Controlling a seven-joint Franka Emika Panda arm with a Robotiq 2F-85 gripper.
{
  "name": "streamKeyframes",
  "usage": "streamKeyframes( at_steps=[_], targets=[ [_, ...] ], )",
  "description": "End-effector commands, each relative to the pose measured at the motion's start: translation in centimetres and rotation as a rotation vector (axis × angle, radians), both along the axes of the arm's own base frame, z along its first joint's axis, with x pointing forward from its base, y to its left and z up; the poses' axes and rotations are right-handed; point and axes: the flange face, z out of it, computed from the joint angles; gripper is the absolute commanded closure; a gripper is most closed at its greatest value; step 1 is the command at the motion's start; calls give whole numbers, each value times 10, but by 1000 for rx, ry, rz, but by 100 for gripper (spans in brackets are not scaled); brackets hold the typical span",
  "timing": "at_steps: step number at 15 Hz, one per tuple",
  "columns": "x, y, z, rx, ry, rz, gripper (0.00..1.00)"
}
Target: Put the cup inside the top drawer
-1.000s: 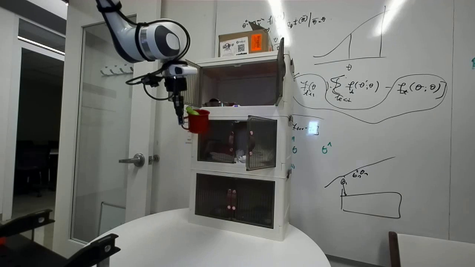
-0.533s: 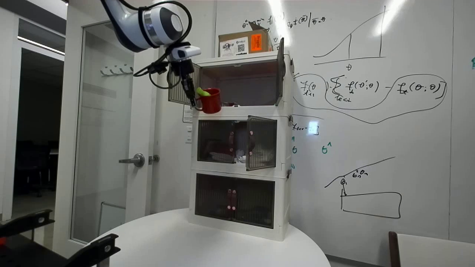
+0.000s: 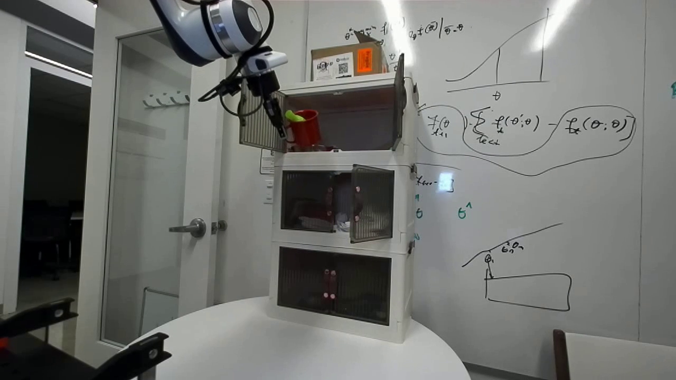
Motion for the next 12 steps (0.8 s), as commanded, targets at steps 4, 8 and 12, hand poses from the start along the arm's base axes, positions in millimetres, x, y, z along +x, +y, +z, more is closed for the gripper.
streamKeyframes(
  at_steps=[4, 8, 12],
  targets=[
    [1, 1, -4, -2, 10, 1, 85],
    [1, 0, -5, -2, 11, 1, 85],
    [1, 0, -5, -2, 11, 1, 96]
  ],
)
